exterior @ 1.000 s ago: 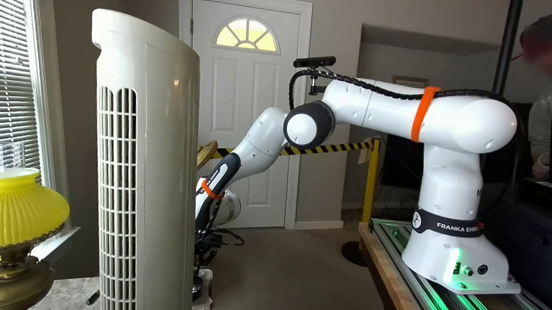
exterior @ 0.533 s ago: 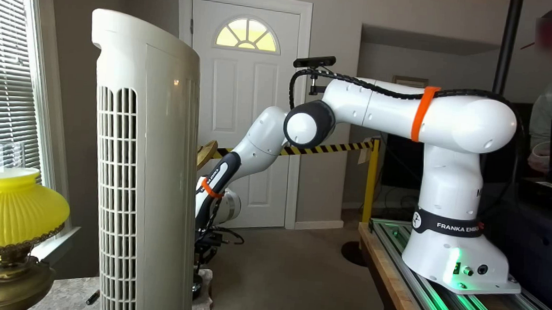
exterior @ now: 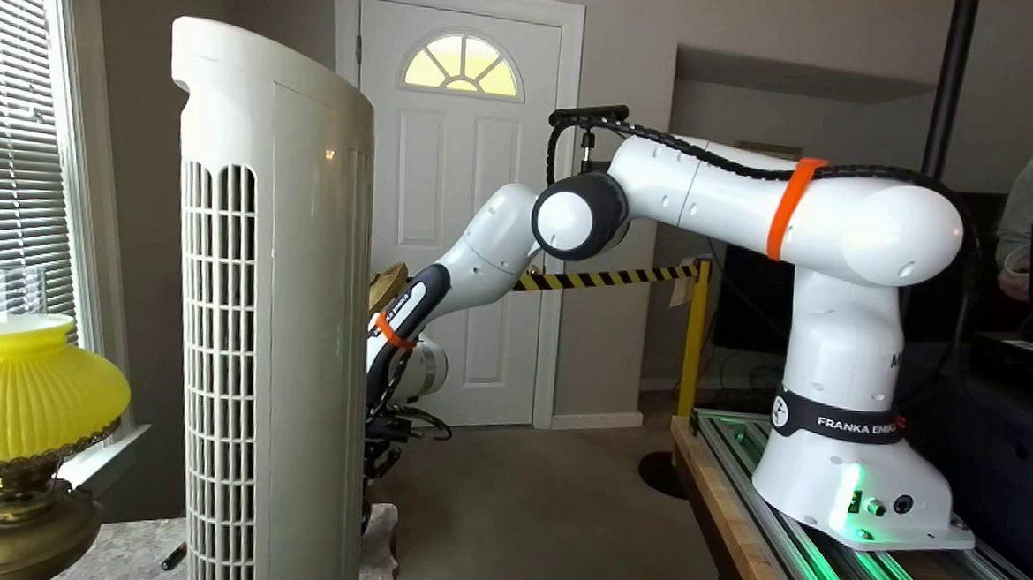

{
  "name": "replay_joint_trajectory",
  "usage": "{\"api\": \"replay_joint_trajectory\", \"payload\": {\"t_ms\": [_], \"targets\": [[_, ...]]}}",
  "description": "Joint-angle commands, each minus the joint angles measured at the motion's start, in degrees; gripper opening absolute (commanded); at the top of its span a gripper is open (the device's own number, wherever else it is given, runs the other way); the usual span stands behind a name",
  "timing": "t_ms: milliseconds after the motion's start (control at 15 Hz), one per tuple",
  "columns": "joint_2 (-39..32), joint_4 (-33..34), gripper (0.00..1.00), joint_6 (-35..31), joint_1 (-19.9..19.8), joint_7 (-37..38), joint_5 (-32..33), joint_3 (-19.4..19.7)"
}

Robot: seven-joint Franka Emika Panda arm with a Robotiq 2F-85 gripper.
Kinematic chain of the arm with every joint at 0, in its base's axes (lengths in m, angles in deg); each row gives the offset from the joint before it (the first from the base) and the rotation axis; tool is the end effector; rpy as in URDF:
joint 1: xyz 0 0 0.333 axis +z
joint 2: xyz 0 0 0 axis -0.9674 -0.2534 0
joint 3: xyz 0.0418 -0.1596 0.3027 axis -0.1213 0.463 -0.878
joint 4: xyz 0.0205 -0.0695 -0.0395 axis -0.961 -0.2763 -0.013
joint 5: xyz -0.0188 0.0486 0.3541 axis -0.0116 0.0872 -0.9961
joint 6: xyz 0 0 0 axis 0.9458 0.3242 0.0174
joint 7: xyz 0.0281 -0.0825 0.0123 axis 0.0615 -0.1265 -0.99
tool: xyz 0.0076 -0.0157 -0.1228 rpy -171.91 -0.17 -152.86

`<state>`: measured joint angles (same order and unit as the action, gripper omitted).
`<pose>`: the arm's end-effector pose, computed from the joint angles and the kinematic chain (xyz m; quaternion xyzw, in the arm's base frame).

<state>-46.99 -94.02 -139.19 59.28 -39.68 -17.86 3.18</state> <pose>0.6832 -0.2192 -0.0179 -0.7831 0.6145 -0.0361 0.0892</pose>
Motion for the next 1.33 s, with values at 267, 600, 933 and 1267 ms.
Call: {"api": "replay_joint_trajectory", "payload": {"t_ms": [267, 600, 933, 1267], "targets": [[5.74, -2.35, 0.06, 7.86, 4.14, 5.92, -0.2, 3.65], [6.35, -0.96, 0.06, 10.39, 10.07, 15.78, 2.07, 8.84], [5.67, 0.5, 0.06, 9.9, 12.71, 21.36, 4.26, 10.02], [5.62, 0.92, 0.06, 11.3, 12.83, 22.72, 6.18, 10.3]]}}
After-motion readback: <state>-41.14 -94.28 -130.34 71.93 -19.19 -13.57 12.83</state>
